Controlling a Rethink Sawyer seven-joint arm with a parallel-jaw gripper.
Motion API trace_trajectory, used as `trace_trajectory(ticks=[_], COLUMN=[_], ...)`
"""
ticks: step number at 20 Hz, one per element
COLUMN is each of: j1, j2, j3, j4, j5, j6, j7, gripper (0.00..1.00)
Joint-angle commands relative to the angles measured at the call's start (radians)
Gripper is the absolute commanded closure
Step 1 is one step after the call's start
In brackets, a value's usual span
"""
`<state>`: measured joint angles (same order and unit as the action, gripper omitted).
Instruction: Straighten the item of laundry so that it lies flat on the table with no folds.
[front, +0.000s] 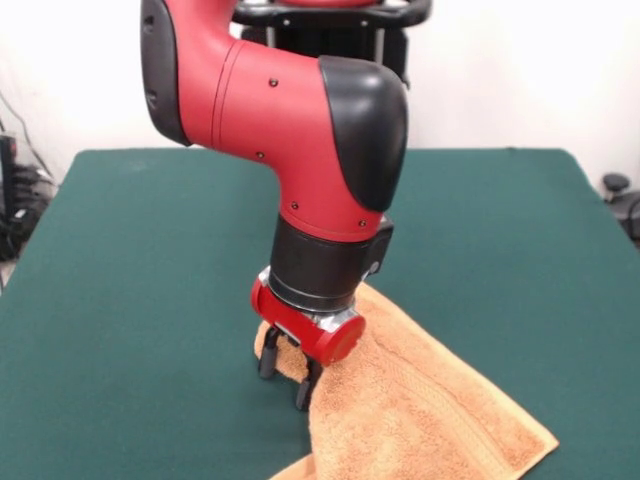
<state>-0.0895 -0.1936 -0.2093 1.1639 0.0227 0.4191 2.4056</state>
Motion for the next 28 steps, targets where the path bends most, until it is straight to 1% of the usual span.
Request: trace_trajectory(ticks=[1,4,9,13,16,20,23,28], j1=[-0.033,-0.035,-0.009,-0.013,0.006,0.012,0.018,0.029], j2=[0.167,0.165,0.132,0.084,0.034,-0.014,-0.020,-0.010], j3=[0.090,0.096,0.076,0.089,0.074,0.077,0.068,0.057], j4=[0.088,0.090,0.095,0.120,0.119,0.136,0.120,0.096], j5=[0.009,0.019,0.042,0.065,0.084,0.107,0.111,0.117], j6=[-0.067,-0.052,0.049,0.123,0.232,0.293,0.329,0.352], j7=[0.111,0.116,0.132,0.126,0.131,0.135,0.138,0.156], gripper=[0.00,0.00,0.00,0.00,0.00,0.00,0.00,0.00])
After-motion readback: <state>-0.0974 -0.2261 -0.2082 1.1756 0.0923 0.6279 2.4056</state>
